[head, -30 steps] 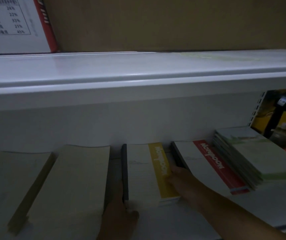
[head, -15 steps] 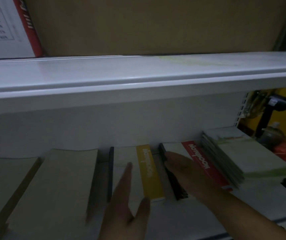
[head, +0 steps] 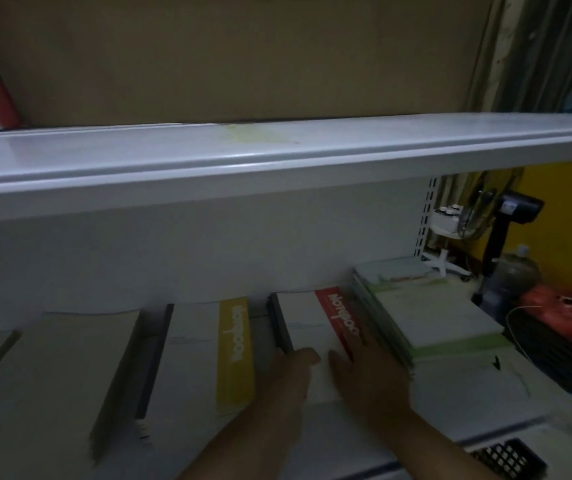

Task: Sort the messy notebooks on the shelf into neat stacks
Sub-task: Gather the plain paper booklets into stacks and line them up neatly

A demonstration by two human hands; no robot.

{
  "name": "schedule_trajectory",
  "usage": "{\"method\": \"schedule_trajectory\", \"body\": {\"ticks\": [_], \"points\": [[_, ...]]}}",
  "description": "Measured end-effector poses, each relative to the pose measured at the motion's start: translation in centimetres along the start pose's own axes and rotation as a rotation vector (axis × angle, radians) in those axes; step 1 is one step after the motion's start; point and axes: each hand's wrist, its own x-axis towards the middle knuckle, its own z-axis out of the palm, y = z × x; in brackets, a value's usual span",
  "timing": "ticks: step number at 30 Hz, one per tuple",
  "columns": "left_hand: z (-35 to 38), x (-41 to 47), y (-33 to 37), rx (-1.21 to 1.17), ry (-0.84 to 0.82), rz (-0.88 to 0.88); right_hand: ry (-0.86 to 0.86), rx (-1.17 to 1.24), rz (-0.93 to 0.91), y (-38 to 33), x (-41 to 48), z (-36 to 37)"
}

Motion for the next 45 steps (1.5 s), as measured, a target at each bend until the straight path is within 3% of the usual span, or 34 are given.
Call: {"method": "schedule_trajectory", "body": {"ticks": [3, 9, 16, 18, 21, 23, 26, 30, 36, 45], "points": [[-0.5, 1.1, 1.6, 0.017, -0.054, -0.061, 0.066, 0.02, -0.002, 0.4, -0.3, 0.5], [-0.3, 2.0, 2.2, -0.104, 0.002, -0.05, 0.144, 0.148, -0.002, 1.2, 0.1, 1.0], [0.8, 1.7, 0.8, -0.031, -0.007, 0.037, 0.083, 0.179, -0.066, 1.2, -0.6, -0.4], [0.3, 0.4, 0.0, -0.07, 0.008, 0.114, 0.025, 0.315, -0.069, 1.0, -1.2, -1.0], [-1.1, -2.6, -1.1, -0.1, 0.026, 0.296, -0.073, 0.856, -0.013, 0.2, -2.2, -3.5], [-2.3, -4.8, -1.7, -0.113, -0.002, 0.428, -0.1, 1.025, -0.018, -0.3, -2.0, -5.2], [-4.0, -6.5, -3.2, -0.077, -0.013, 0.574, -0.173, 1.09, -0.048, -0.8, -1.9, -6.5], [-4.4, -7.0, -4.0, -0.003, -0.035, 0.636, -0.012, 1.103, -0.071, -1.0, -2.7, -6.7], [-3.1, -5.9, -5.1, -0.027, -0.01, 0.586, 0.153, 1.099, -0.062, 1.1, -4.0, -4.4], [-2.1, -4.9, -5.5, -0.056, 0.015, 0.634, 0.145, 1.198, -0.108, 1.4, -4.8, -4.1]]}}
